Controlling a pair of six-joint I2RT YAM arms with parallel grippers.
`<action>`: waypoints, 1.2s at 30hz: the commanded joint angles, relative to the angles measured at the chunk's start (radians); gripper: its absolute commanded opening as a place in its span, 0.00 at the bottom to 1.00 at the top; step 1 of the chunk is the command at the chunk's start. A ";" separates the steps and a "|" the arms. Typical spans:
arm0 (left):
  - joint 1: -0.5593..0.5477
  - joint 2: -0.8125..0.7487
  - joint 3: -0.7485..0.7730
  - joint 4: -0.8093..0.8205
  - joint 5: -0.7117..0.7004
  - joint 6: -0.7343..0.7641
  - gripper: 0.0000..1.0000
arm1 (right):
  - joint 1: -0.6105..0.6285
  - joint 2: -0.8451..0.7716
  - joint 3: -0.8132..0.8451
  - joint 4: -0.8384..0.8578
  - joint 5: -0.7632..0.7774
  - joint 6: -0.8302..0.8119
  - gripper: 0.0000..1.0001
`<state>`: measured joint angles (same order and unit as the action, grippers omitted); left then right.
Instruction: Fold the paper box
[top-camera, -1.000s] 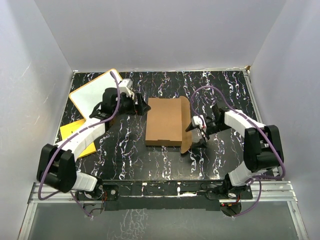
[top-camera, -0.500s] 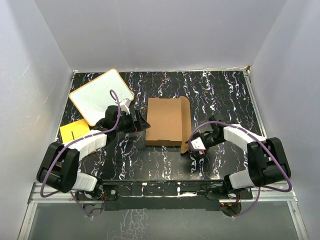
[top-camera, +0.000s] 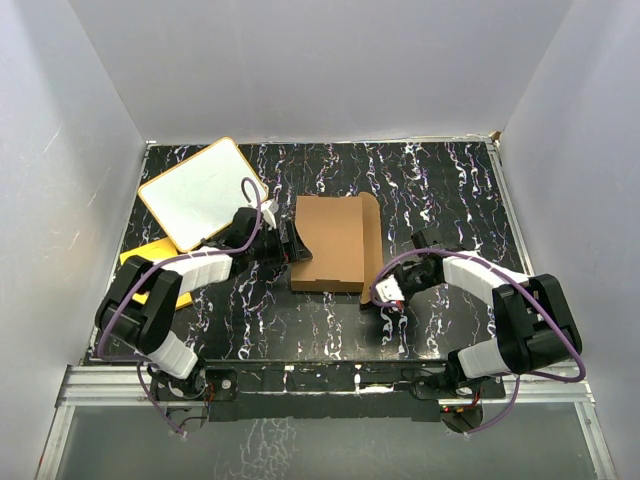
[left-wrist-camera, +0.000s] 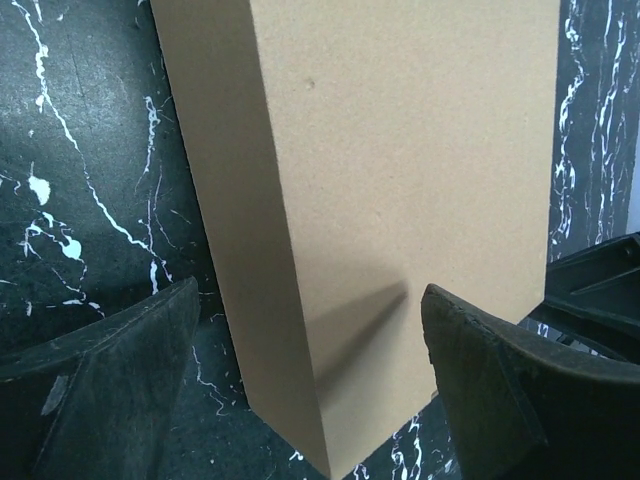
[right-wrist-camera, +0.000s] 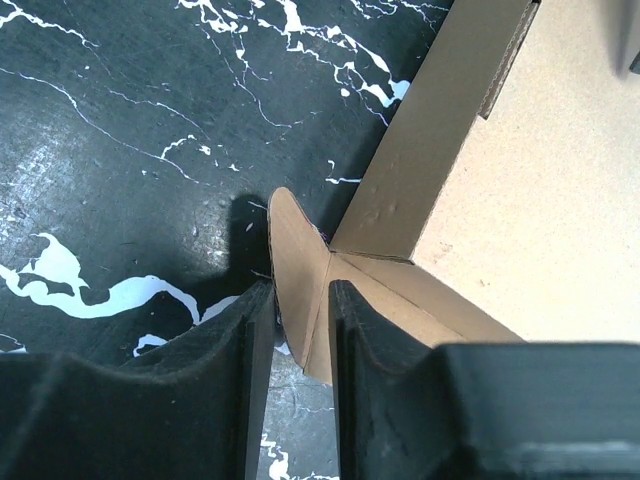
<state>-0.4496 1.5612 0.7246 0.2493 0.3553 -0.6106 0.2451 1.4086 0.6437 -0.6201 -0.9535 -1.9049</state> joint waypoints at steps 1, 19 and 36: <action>-0.007 0.016 0.043 -0.013 0.010 0.003 0.89 | 0.003 -0.003 -0.004 0.049 -0.047 0.014 0.29; -0.013 0.040 0.073 -0.028 0.028 0.005 0.85 | 0.030 0.013 -0.001 0.065 -0.084 0.101 0.24; -0.014 0.095 0.080 -0.076 -0.022 0.038 0.71 | 0.008 0.013 0.021 0.084 -0.033 0.327 0.08</action>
<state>-0.4618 1.6424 0.7860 0.2302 0.3801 -0.6094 0.2672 1.4166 0.6449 -0.5472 -0.9745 -1.6680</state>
